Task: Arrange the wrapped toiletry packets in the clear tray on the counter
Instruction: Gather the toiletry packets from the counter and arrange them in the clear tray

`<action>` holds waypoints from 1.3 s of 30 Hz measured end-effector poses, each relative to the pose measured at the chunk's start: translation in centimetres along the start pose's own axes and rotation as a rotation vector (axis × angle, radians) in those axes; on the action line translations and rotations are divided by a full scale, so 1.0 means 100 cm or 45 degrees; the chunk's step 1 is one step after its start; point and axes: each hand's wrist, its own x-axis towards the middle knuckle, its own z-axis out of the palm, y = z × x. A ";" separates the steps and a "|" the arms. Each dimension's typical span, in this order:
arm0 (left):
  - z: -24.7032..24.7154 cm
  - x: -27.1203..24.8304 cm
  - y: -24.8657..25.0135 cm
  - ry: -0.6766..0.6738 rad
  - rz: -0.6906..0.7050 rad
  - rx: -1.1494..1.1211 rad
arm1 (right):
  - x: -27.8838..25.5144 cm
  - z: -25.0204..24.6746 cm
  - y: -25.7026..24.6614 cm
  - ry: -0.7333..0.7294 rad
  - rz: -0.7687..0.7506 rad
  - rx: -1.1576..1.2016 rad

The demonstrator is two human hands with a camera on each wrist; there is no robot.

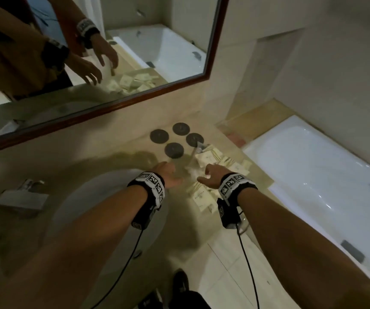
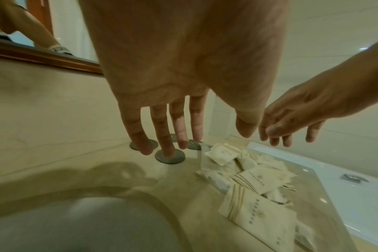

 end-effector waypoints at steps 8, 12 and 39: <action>0.025 0.032 0.061 -0.009 0.084 0.105 | 0.013 0.012 0.083 -0.036 0.070 0.059; 0.043 0.063 0.077 -0.092 0.023 0.116 | 0.035 0.014 0.108 -0.020 0.013 0.086; 0.125 0.108 0.063 -0.082 -0.206 0.202 | 0.098 0.051 0.102 0.068 -0.337 -0.226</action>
